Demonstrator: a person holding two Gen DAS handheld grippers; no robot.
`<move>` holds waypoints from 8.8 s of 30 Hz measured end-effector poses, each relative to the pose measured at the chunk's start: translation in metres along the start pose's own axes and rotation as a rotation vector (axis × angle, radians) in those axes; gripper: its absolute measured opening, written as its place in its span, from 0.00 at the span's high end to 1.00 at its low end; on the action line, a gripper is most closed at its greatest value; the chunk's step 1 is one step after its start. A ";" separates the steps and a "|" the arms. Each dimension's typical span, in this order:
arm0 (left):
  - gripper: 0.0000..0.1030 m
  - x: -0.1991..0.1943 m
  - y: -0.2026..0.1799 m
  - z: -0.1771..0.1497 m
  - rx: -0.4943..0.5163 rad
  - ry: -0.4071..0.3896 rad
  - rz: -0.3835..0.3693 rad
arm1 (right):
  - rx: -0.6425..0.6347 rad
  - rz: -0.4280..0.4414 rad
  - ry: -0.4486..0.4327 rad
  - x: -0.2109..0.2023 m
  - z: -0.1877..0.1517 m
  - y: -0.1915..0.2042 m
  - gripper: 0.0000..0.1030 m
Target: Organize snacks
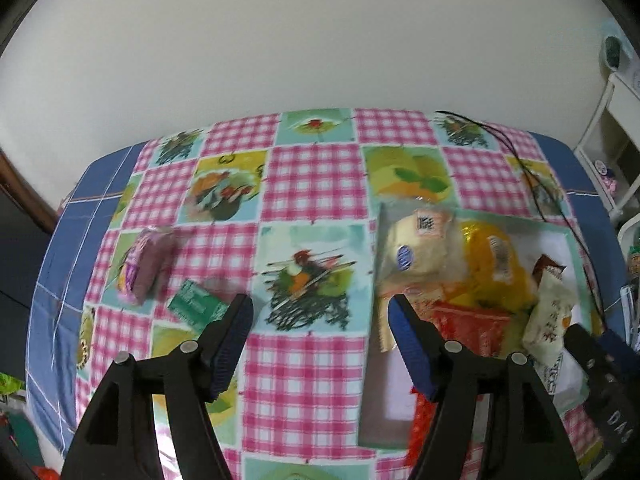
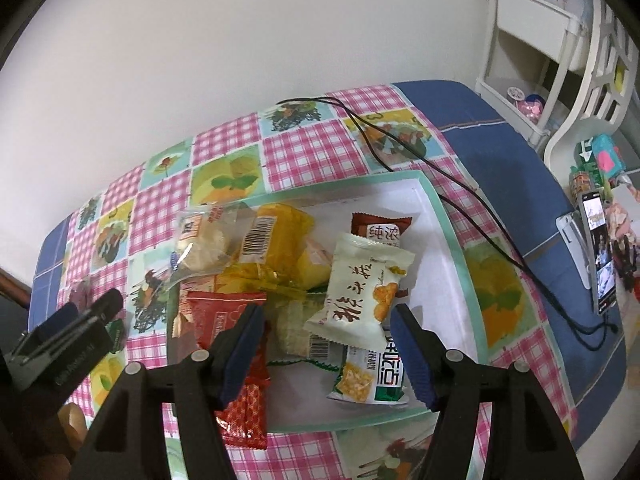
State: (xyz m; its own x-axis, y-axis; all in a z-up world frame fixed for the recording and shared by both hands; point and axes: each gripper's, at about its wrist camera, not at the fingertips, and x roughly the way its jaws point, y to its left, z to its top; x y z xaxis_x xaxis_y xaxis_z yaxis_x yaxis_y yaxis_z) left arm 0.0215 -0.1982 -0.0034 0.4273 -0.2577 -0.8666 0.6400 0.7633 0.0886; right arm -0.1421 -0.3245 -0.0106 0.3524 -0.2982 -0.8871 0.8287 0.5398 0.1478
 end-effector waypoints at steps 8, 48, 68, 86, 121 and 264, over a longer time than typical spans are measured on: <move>0.29 -0.009 0.008 -0.011 0.010 -0.006 0.000 | -0.011 0.005 -0.011 -0.009 -0.002 0.006 0.33; 0.06 0.007 0.167 -0.021 -0.249 0.011 0.079 | -0.167 0.083 0.041 0.009 -0.037 0.127 0.00; 0.06 0.024 0.257 -0.027 -0.378 0.045 0.103 | -0.288 0.186 0.079 0.035 -0.064 0.219 0.00; 0.06 0.068 0.268 -0.010 -0.376 0.083 0.050 | -0.406 0.157 0.129 0.084 -0.061 0.262 0.00; 0.62 0.085 0.221 0.012 -0.320 0.073 -0.054 | -0.371 0.207 0.113 0.103 -0.039 0.249 0.59; 0.05 -0.040 0.064 -0.102 -0.088 0.069 0.210 | -0.170 0.049 -0.034 -0.005 -0.110 0.028 0.00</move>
State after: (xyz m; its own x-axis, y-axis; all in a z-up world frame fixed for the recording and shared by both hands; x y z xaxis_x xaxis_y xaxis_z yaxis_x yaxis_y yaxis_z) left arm -0.0199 -0.0788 -0.0134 0.4988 -0.0494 -0.8653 0.4821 0.8455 0.2297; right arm -0.1689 -0.2214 -0.0505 0.4069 -0.2932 -0.8652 0.7258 0.6788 0.1113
